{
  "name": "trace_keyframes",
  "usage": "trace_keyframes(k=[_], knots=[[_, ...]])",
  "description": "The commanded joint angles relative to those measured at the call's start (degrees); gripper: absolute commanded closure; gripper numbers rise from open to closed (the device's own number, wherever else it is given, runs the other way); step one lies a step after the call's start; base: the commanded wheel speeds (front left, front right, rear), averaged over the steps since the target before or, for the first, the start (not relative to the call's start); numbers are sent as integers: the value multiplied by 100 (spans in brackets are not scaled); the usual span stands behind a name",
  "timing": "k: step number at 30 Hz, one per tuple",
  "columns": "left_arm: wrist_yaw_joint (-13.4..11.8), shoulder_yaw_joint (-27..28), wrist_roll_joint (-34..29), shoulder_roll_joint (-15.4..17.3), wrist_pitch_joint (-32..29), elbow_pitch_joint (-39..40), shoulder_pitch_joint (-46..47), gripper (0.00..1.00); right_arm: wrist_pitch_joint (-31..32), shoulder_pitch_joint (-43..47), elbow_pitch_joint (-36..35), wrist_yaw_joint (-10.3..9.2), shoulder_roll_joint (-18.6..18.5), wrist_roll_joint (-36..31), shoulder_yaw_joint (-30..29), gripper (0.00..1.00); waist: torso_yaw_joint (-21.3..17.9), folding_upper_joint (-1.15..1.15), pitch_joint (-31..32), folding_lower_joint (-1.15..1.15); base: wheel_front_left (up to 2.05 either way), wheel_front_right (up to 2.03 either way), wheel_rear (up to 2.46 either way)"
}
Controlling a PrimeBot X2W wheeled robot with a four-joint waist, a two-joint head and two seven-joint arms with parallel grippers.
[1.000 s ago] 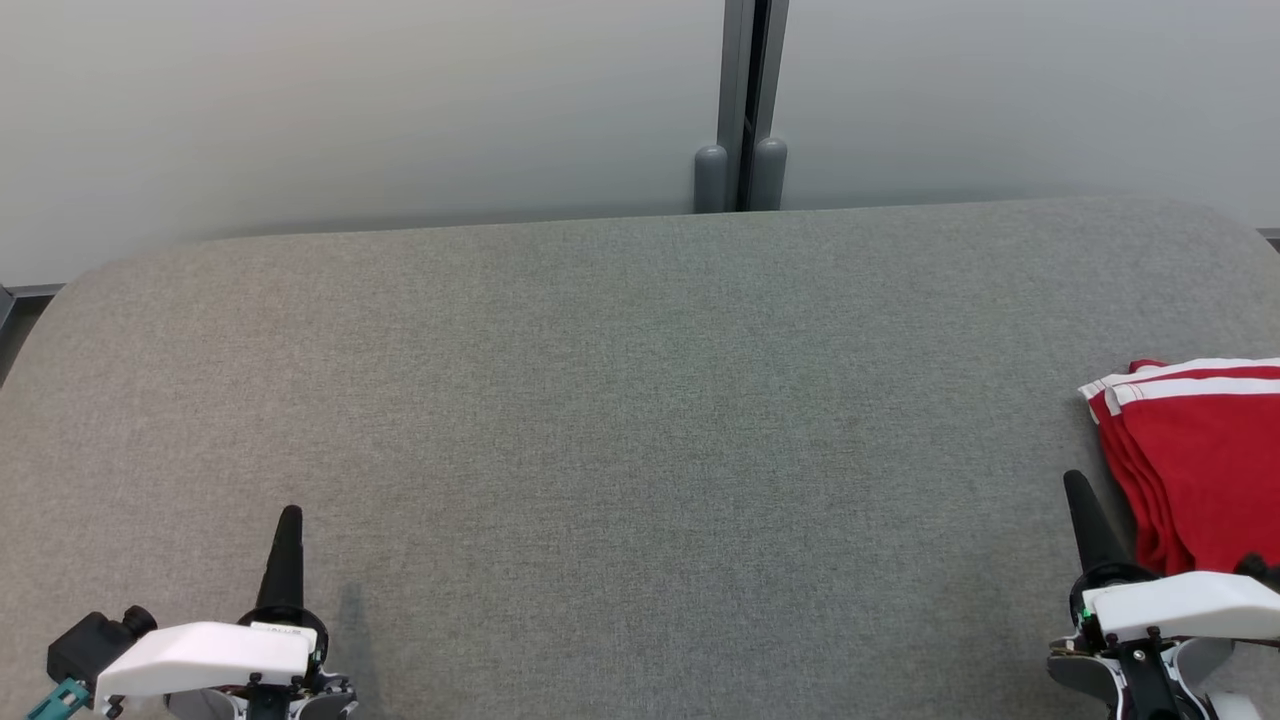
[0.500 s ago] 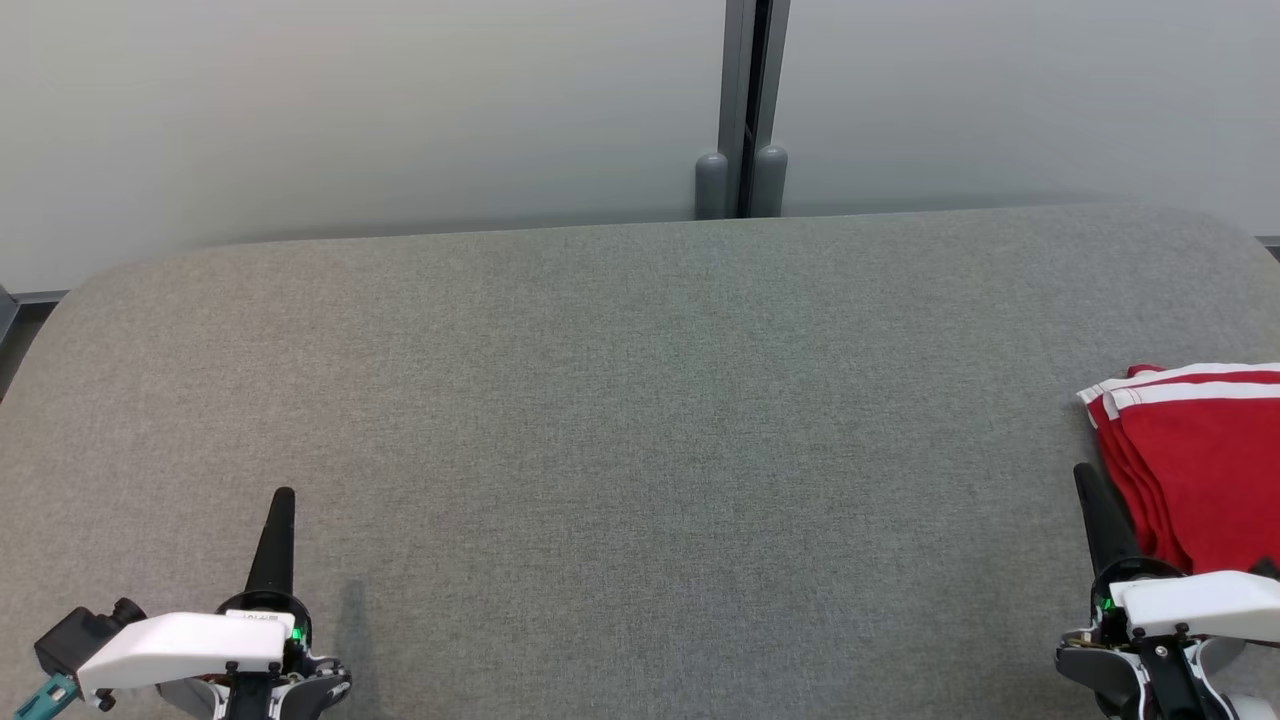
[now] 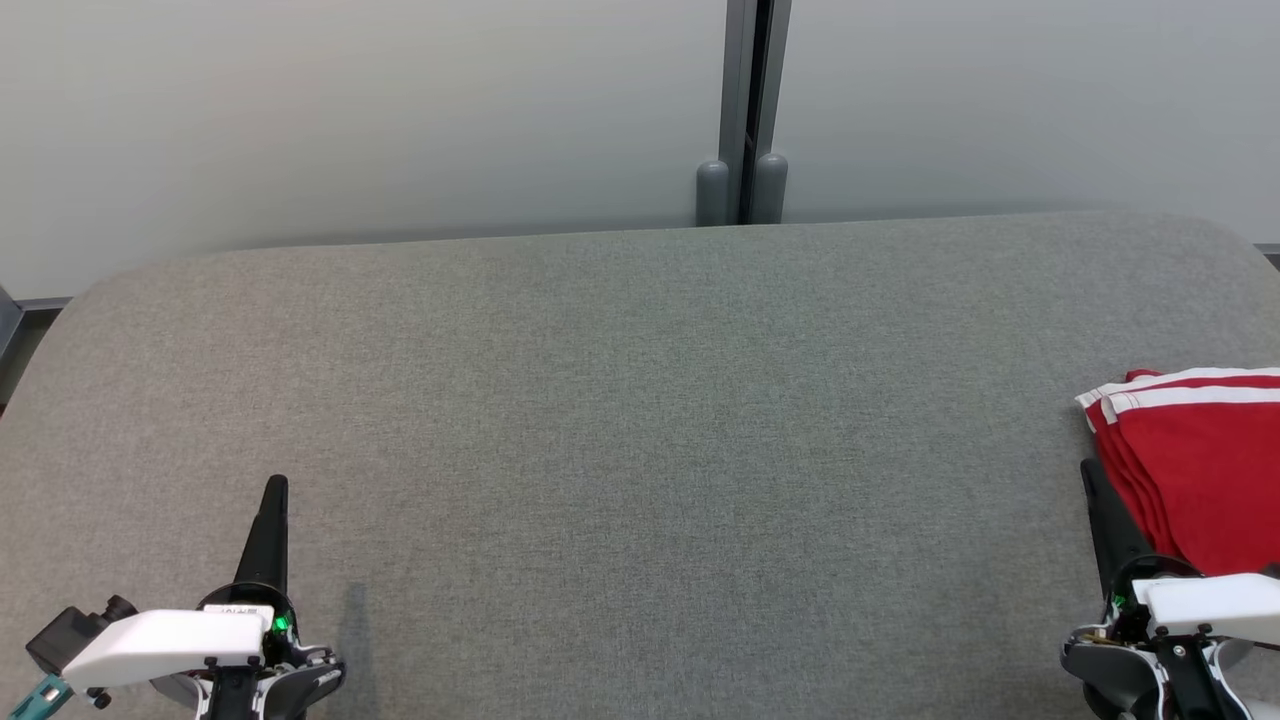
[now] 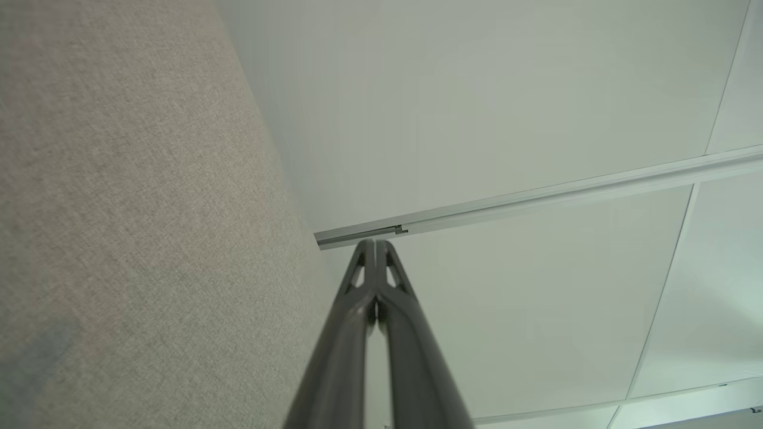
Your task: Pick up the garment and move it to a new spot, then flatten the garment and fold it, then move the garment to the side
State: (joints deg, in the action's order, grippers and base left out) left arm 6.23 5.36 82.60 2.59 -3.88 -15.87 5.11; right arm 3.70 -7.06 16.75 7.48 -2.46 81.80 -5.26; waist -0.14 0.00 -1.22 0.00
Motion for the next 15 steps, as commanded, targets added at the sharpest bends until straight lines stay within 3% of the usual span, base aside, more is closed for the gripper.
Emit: trace_keyframes(k=[1, 15], knots=[[45, 40, 126, 36, -34, 57, 128, 100, 61, 23, -86, 2, -54, 125, -38, 100, 1, 0, 6, 0, 0, 0, 0], [104, 97, 659, 40, -185, 149, 145, 100, 214, 81, -223, 2, -62, 719, -100, 100, 9, 0, 63, 0, 0, 0, 0]])
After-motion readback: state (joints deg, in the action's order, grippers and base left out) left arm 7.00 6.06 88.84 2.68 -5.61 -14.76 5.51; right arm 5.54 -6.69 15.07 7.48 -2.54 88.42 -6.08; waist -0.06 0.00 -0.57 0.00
